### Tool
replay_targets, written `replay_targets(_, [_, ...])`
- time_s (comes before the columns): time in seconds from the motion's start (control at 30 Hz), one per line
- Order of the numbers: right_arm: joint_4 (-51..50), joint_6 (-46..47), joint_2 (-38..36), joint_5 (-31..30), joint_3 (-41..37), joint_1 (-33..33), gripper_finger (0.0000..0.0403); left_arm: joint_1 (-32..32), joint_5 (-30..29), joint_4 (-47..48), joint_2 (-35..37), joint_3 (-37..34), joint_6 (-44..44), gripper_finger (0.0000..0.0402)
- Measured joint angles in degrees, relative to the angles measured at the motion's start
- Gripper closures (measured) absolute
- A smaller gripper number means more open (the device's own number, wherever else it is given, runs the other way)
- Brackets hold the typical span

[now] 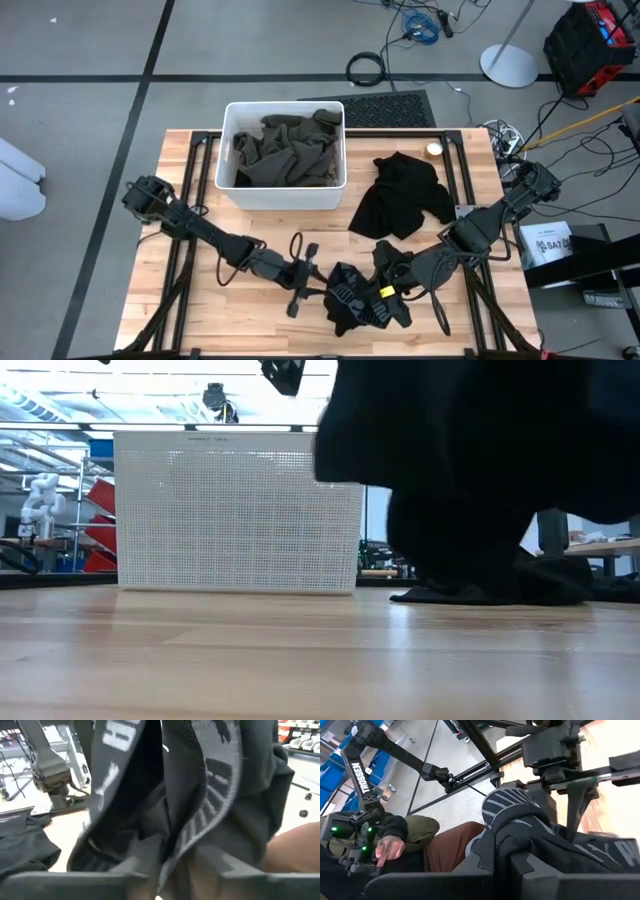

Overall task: Sort clothes
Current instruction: Put the black boxer into the white laundry bin

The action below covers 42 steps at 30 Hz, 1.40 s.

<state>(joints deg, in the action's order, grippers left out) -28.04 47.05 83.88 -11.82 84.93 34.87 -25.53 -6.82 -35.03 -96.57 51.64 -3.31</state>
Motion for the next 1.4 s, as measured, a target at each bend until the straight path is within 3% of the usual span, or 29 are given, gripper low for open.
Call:
replay_targets(0.07, [0.0,0.0,0.0,0.0,0.0,0.0,0.0403,0.1,0.8,1.3,0.0,0.0,1.5,0.0359])
replay_targets(0.13, [0.0,0.0,0.0,0.0,0.0,0.0,0.0403,0.1,0.9,2.0,0.0,0.0,2.9,0.0388])
replay_targets(0.33, [-0.9,0.3,0.0,0.2,0.0,0.0,0.0403,0.0,-0.2,10.0,2.5,0.0,2.9,0.0396])
replay_targets(0.6, [-7.7,1.6,0.0,-0.5,0.0,-0.9,0.0383,-0.5,-9.8,27.6,10.2,0.0,5.4,0.0399])
replay_targets(0.83, [-14.7,-0.2,3.4,-1.4,0.0,-3.5,0.0299,-0.5,-13.9,38.4,12.3,0.0,9.1,0.04])
replay_targets(1.13, [-15.4,-11.7,10.6,1.5,0.0,-6.0,0.0176,-0.4,-19.1,52.4,12.3,0.0,15.6,0.0401])
replay_targets(1.4, [-16.4,-23.5,15.0,1.7,0.0,-7.5,0.0138,-0.2,-19.2,62.9,12.3,0.0,21.6,0.0401])
